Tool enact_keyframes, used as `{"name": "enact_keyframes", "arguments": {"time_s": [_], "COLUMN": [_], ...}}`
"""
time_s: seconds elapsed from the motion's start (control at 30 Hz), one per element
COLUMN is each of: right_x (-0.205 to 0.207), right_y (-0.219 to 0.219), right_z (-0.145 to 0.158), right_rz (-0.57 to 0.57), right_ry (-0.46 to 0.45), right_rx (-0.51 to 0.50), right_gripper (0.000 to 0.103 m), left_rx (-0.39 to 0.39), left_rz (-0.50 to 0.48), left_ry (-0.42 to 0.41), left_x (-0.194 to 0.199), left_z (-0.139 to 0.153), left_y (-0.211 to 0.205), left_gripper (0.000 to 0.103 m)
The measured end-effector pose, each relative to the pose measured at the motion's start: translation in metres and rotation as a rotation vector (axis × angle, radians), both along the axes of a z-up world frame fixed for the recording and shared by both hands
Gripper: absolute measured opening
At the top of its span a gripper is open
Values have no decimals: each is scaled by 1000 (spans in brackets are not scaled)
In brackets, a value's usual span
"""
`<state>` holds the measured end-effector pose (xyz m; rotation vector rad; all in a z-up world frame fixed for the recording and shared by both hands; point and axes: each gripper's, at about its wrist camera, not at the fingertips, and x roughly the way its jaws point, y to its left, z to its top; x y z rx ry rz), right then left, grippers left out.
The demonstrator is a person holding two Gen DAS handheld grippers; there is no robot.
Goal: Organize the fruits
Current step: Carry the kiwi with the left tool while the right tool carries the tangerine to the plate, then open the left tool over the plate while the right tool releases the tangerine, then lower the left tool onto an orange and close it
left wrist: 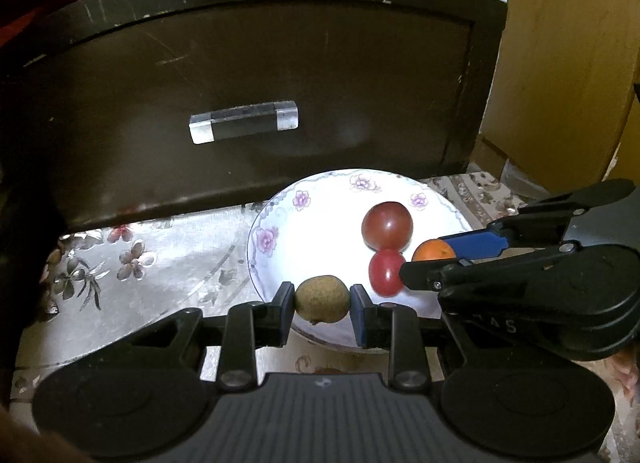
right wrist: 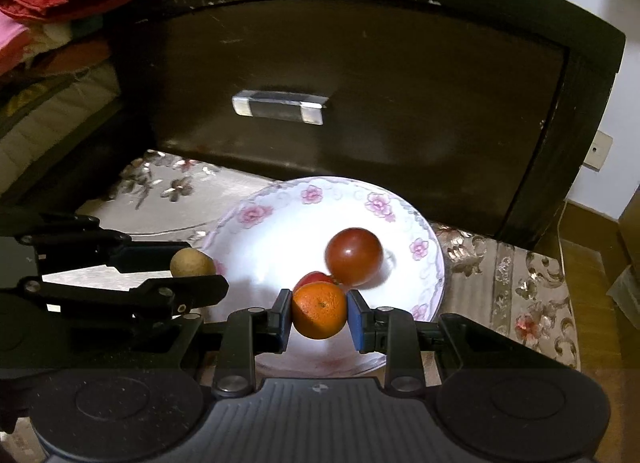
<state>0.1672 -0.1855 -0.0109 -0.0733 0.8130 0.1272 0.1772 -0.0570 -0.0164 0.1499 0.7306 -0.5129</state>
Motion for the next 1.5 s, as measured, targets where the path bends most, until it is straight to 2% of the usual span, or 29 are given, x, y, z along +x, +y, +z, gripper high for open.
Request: {"name": "enact_keyframes", "arguments": {"time_s": [0.23, 0.37, 0.5, 0.9, 1.3, 1.5], "right_x": [4, 4, 1, -27, -73, -82], "right_y": [-2, -2, -1, 15, 40, 43], "right_z": [-7, -4, 0, 23, 31, 29], "right_rz": [-8, -16, -16, 7, 51, 59], "right_ry": [6, -6, -23, -86, -102, -89], "right_rx": [-14, -25, -33, -76, -102, -106], "right_gripper": [27, 36, 38, 50, 52, 52], "left_rx": [11, 16, 17, 21, 16, 8], "left_rz": [11, 29, 36, 46, 79, 92], "left_ry": [10, 2, -3, -22, -1, 18], "left_x": [3, 3, 0, -36, -77, -88], "left_z": [-3, 1, 6, 32, 33, 28], "left_y": [-2, 1, 6, 27, 45, 50], "left_gripper": [38, 43, 45, 52, 53, 53]}}
